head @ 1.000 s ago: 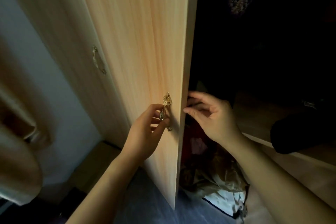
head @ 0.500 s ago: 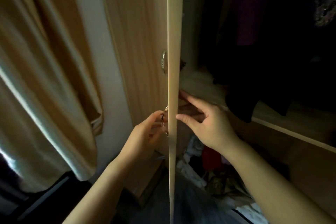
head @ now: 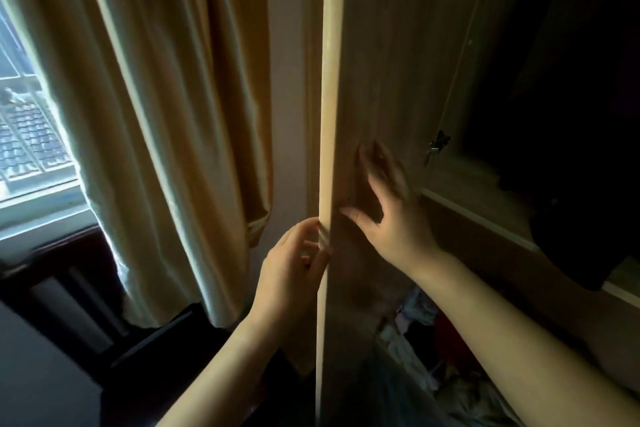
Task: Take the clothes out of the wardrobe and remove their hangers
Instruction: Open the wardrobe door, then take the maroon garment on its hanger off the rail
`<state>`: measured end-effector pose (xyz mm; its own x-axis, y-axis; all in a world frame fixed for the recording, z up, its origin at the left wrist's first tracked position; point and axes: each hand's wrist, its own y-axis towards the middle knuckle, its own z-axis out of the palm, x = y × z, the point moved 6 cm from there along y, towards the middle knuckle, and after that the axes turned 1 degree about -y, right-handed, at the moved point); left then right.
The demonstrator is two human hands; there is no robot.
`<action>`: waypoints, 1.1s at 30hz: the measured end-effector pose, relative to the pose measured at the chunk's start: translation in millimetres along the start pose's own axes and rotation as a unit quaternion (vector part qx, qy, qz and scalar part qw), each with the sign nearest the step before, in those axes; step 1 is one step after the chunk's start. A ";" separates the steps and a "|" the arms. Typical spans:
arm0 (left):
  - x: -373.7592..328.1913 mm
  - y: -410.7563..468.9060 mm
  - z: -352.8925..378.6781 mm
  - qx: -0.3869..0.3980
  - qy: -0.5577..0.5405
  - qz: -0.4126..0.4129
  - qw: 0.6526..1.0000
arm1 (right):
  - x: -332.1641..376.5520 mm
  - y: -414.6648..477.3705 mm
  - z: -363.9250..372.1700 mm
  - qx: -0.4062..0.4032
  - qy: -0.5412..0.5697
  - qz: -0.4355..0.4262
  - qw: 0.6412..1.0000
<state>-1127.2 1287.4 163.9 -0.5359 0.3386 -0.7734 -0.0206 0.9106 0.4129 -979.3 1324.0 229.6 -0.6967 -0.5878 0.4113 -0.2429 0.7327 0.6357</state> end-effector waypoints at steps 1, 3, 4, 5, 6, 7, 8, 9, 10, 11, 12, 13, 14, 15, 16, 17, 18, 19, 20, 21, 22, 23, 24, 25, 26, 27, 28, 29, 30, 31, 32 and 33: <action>4.1 4.1 -2.5 -0.019 0.007 -0.003 1.000 | -0.4 4.4 4.8 -0.016 -0.026 -0.017 0.999; 11.5 12.2 -7.8 -0.055 0.024 -0.012 0.998 | -1.8 12.9 13.9 -0.047 -0.072 -0.046 0.995; 15.1 15.7 -10.4 -0.069 0.035 -0.015 0.997 | -3.6 16.9 19.4 -0.051 -0.075 -0.056 0.994; 18.3 19.0 -12.9 -0.080 0.047 -0.017 0.996 | -5.3 20.7 25.0 -0.052 -0.065 -0.063 0.995; 21.6 22.3 -15.0 -0.088 0.056 -0.020 0.994 | -7.7 24.2 30.8 -0.050 -0.050 -0.070 0.995; 25.3 25.2 -17.5 -0.094 0.062 -0.024 0.993 | -9.7 27.4 36.0 -0.048 -0.039 -0.077 0.995; 28.4 28.7 -20.2 -0.098 0.065 -0.030 0.993 | -11.2 30.6 40.4 -0.047 -0.036 -0.082 0.995; 30.6 32.2 -22.6 -0.101 0.067 -0.034 0.992 | -12.1 34.2 44.5 -0.045 -0.038 -0.087 0.994; 32.3 35.8 -24.9 -0.100 0.069 -0.040 0.992 | -12.4 38.0 48.0 -0.042 -0.045 -0.089 0.994; 31.9 39.2 -26.7 -0.095 0.073 -0.047 0.992 | -13.0 41.9 51.9 -0.039 -0.053 -0.091 0.994; 31.1 42.3 -27.8 -0.088 0.081 -0.054 0.991 | -13.4 45.4 55.0 -0.037 -0.061 -0.091 0.993; 30.0 44.2 -28.3 -0.078 0.096 -0.061 0.990 | -14.1 48.6 57.7 -0.032 -0.067 -0.088 0.993; 29.0 45.0 -28.4 -0.069 0.116 -0.065 0.989 | -15.3 50.7 60.3 -0.024 -0.068 -0.082 0.994; 27.4 45.3 -28.3 -0.063 0.138 -0.066 0.986 | -16.5 51.8 62.0 -0.013 -0.067 -0.077 0.995; 25.1 44.4 -27.6 -0.063 0.158 -0.065 0.983 | -18.0 51.4 62.9 0.001 -0.063 -0.075 0.995; 24.0 41.8 -27.8 -0.066 0.171 -0.060 0.981 | -18.0 50.0 63.4 0.016 -0.059 -0.078 0.995; 21.9 38.2 -28.0 -0.073 0.179 -0.052 0.980 | -18.3 48.1 62.8 0.030 -0.053 -0.082 0.995; 17.5 34.0 -27.7 -0.086 0.188 -0.037 0.978 | -19.9 45.6 59.1 0.042 -0.046 -0.085 0.994; 12.7 29.2 -27.5 -0.101 0.203 -0.017 0.974 | -22.0 42.6 53.4 0.052 -0.041 -0.085 0.994; 6.3 23.7 -26.6 -0.115 0.225 0.003 0.967 | -25.5 38.7 46.9 0.060 -0.036 -0.079 0.994; -0.1 18.7 -24.3 -0.122 0.249 0.016 0.961 | -30.6 34.3 38.9 0.068 -0.030 -0.069 0.995; -6.9 14.5 -20.7 -0.122 0.270 0.025 0.955 | -37.7 28.8 30.9 0.079 -0.027 -0.058 0.995; -13.6 12.0 -15.4 -0.118 0.283 0.033 0.951 | -46.0 23.1 22.9 0.092 -0.026 -0.050 0.994; -20.9 11.5 -8.8 -0.112 0.290 0.042 0.950 | -55.1 17.7 12.5 0.102 -0.027 -0.045 0.993; -30.4 13.6 -0.4 -0.106 0.292 0.052 0.949 | -64.5 13.8 0.0 0.106 -0.029 -0.043 0.993; -40.6 18.5 8.5 -0.098 0.291 0.062 0.950 | -73.3 12.4 -14.9 0.105 -0.035 -0.043 0.993; -51.4 25.8 18.5 -0.090 0.291 0.074 0.949 | -82.2 13.3 -31.3 0.100 -0.044 -0.042 0.993; -62.5 35.5 29.8 -0.081 0.292 0.085 0.949 | -91.2 16.4 -50.9 0.091 -0.056 -0.039 0.993; -74.5 47.1 41.8 -0.073 0.294 0.094 0.948 | -100.5 21.5 -71.8 0.078 -0.070 -0.035 0.994; -87.8 59.9 53.9 -0.067 0.294 0.102 0.948 | -109.2 28.4 -94.1 0.062 -0.085 -0.033 0.994; -102.2 73.7 65.9 -0.063 0.293 0.111 0.947 | -117.0 36.7 -117.7 0.046 -0.101 -0.034 0.993; -118.3 88.3 78.3 -0.060 0.291 0.122 0.947 | -124.8 45.8 -141.0 0.033 -0.114 -0.037 0.992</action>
<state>-999.6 1346.4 254.3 -0.9109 0.3160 -0.2653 0.0874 0.7762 0.6244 -808.3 1382.5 299.5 -0.8083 -0.5534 0.2012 -0.3381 0.7159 0.6108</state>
